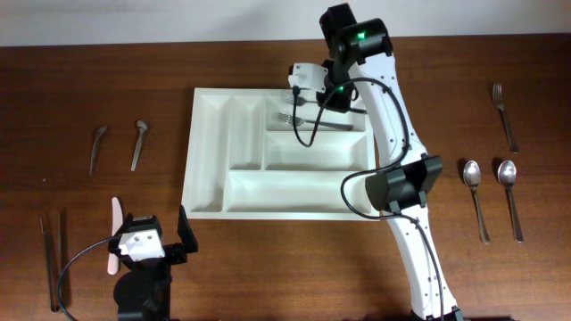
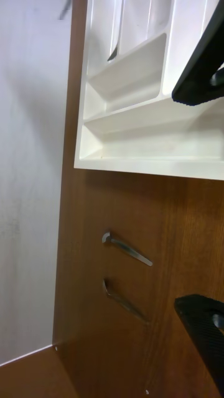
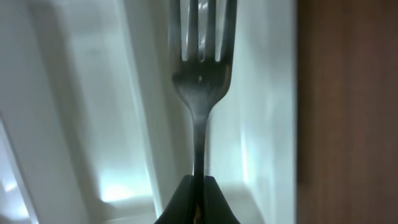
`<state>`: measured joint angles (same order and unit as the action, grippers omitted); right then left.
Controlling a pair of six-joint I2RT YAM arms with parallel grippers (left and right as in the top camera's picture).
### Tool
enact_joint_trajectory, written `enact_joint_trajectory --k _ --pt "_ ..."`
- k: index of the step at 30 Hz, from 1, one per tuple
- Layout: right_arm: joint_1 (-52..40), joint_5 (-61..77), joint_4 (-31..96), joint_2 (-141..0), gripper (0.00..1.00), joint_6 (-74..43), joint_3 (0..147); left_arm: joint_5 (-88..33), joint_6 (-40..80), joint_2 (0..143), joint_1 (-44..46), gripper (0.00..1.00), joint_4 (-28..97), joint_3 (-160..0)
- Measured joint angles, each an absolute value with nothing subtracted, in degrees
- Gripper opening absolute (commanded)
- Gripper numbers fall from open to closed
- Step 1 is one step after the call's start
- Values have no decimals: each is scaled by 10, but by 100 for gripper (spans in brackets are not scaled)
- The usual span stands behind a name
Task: Pack container
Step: 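Carry the held fork with the right gripper over the tray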
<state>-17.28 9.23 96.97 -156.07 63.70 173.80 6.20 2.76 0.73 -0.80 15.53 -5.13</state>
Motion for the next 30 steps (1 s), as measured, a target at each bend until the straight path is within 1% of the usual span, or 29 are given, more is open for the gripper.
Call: enact_joint_trajectory --k 7,22,30 --pt "-170 94 949 -1561 4 663 1682 62 27 7 -8 99 155 -51" --pt "-170 112 899 -1561 4 667 1661 62 28 7 -8 99 155 -51" --pt "-170 120 892 -1561 4 669 1661 62 27 7 -8 99 155 -51"
